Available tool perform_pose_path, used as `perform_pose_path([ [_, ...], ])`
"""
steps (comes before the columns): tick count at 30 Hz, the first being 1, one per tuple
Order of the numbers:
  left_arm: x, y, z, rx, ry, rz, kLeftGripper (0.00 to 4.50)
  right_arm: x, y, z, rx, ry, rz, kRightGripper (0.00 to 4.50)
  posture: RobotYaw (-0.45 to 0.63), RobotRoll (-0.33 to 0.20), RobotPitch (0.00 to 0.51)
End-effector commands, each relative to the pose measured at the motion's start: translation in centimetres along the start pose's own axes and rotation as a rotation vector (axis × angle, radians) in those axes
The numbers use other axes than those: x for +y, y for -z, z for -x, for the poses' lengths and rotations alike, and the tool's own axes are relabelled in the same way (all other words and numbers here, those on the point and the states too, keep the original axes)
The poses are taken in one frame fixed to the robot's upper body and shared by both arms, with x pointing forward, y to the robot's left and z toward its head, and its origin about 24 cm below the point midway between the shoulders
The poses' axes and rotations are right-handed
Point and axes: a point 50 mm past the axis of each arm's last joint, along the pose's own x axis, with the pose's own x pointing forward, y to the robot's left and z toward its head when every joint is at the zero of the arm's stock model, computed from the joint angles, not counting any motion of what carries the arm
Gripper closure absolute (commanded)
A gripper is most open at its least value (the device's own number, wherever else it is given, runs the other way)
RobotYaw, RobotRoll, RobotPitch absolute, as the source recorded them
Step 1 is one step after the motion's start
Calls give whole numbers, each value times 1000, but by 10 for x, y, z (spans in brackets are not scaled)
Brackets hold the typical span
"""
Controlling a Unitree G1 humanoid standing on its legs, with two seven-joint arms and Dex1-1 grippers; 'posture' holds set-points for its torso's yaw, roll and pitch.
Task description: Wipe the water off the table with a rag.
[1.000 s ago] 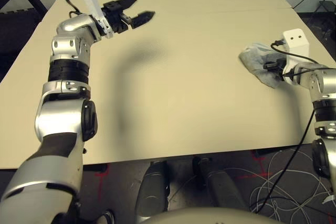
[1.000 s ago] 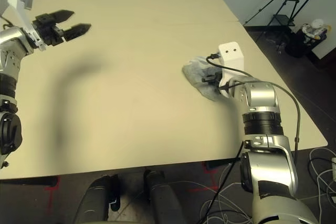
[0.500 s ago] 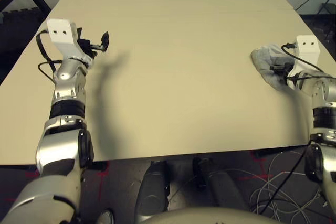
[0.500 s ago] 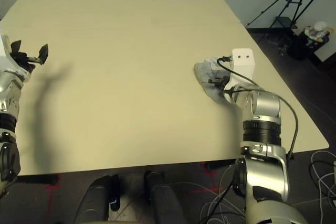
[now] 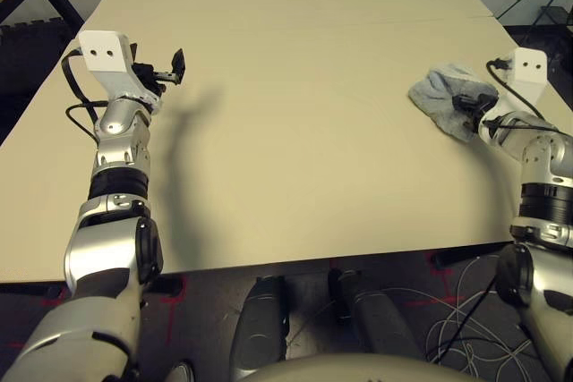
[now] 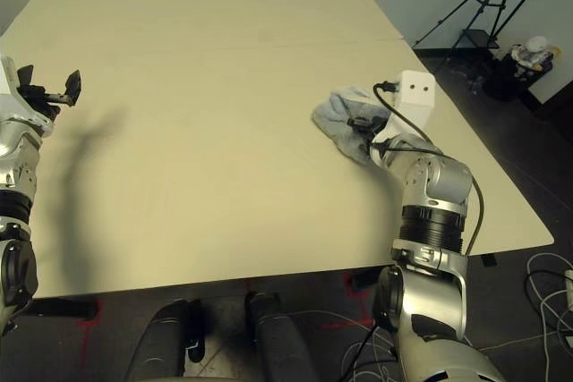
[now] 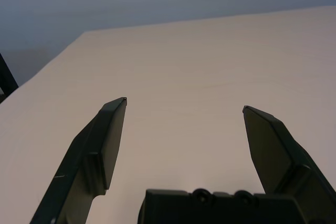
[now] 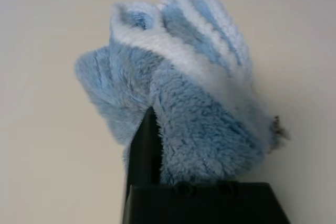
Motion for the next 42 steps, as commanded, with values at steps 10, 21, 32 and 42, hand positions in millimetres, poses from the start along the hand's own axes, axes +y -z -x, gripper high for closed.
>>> perform_pose_path([
  [10,1,6,3,21,-1,9,0,-46,-37,16,-110,52,86,39,-13,0,162],
  [21,-2,9,3,7,-42,23,0,-33,-39,-10,-414,-234,329,39,-29,0,180],
  [32,-17,16,1,14,-59,73,0,-34,-22,-21,-327,-206,392,39,-27,0,174],
  [42,-13,16,1,17,-58,91,0,-33,-29,-22,-365,-173,333,39,-24,0,150],
])
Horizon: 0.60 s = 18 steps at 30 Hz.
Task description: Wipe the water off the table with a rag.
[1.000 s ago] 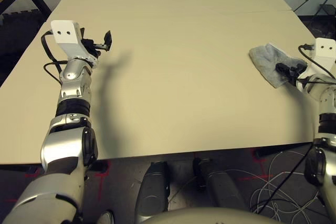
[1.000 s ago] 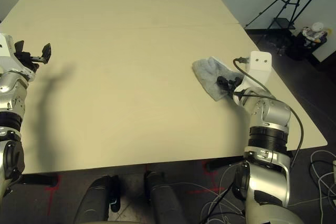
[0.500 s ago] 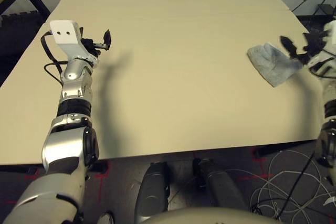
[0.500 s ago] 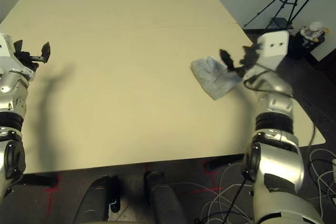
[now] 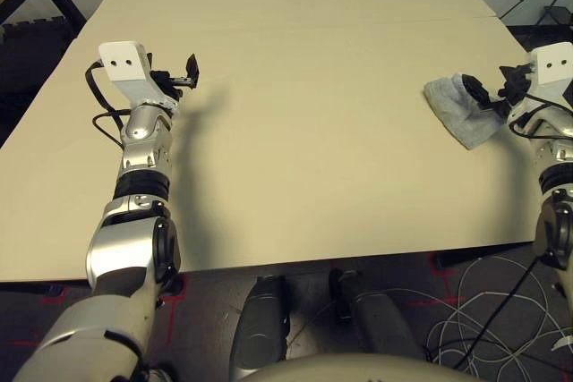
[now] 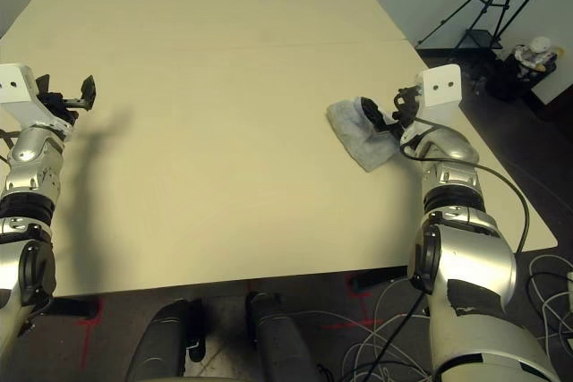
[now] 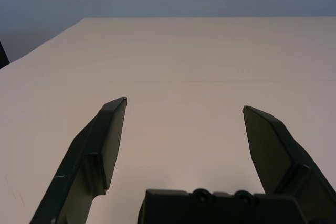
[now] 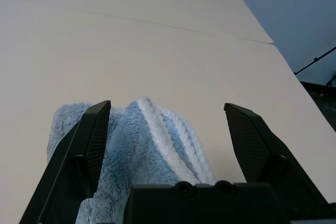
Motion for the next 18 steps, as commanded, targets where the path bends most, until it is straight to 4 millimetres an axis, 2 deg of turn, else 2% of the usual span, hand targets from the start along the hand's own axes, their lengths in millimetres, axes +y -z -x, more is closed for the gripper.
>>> perform_pose_path([
  [1,9,3,2,17,-18,9,0,0,-3,-2,-16,16,-16,39,-32,0,146],
  [8,24,4,6,31,-64,3,0,1,-9,-1,-48,-33,-13,39,-9,0,152],
  [11,32,-7,4,6,-63,-2,0,2,-14,-3,-66,-38,-13,39,-2,0,160],
  [12,34,-7,5,4,-70,0,0,4,-15,-4,-76,-39,-22,39,9,0,185],
  [15,43,-6,8,12,-110,-23,0,10,-14,-7,-77,-62,-33,39,64,0,197],
  [18,49,-18,5,-19,-134,-5,0,17,-21,-14,-88,-96,-27,39,102,0,233],
])
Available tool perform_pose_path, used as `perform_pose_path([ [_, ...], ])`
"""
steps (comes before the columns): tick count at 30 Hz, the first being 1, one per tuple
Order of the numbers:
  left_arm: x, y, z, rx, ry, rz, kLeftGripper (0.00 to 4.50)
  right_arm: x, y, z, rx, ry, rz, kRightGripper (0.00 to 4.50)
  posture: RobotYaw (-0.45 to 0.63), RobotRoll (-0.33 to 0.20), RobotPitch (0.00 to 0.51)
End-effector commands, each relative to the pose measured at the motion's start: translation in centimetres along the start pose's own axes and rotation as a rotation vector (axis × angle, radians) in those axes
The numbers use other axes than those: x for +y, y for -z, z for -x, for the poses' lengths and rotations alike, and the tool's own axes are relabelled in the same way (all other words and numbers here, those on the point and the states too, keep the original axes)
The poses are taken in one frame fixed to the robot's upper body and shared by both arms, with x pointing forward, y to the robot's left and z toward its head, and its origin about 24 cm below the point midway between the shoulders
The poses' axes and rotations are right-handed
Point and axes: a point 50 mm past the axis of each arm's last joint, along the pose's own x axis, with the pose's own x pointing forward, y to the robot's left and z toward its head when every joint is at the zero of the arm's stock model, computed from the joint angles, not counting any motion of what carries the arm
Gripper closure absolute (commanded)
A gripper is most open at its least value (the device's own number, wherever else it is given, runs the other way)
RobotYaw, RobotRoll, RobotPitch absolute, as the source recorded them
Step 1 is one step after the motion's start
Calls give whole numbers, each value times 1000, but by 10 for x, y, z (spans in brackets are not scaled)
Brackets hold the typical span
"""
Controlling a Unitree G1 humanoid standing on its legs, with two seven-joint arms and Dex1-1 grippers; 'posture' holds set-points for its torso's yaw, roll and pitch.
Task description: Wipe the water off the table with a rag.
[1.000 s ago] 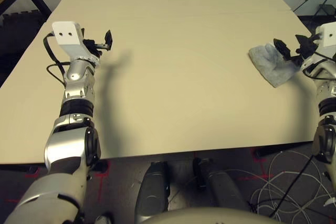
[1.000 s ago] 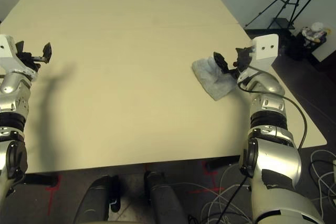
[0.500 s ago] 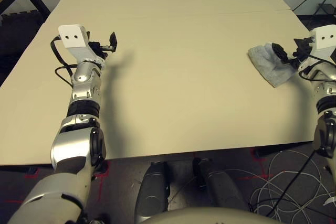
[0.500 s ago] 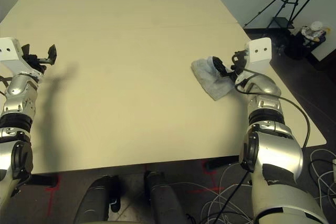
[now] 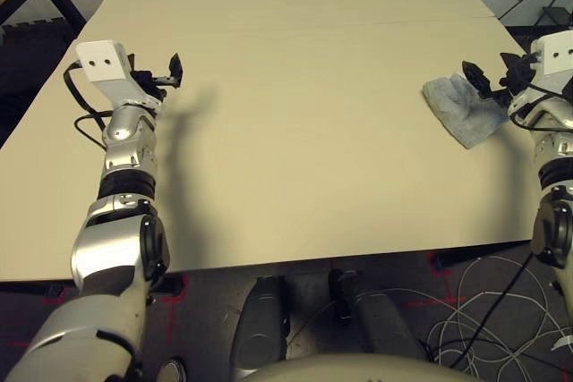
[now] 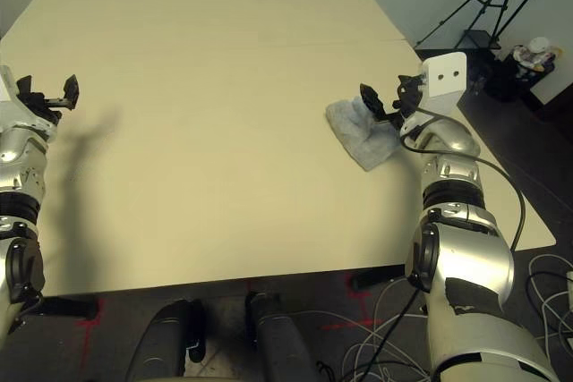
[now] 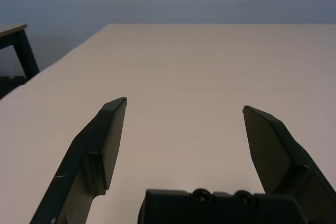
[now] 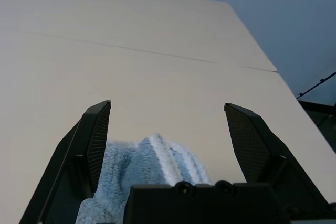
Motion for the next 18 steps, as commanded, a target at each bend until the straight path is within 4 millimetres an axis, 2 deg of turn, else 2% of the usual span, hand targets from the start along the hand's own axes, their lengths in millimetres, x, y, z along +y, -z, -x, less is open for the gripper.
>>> perform_pose_path([
  [1,8,-6,-1,-7,-21,3,0,8,-6,-8,-13,-32,-10,39,103,0,237],
  [6,8,-15,-4,-23,-13,-27,0,5,-4,-9,3,16,-43,39,120,0,244],
  [10,3,-21,-8,-30,3,-41,0,-12,-3,0,0,134,-68,39,104,0,248],
  [18,-15,-19,-14,-16,42,-8,0,-37,-2,19,18,236,-52,39,36,0,217],
])
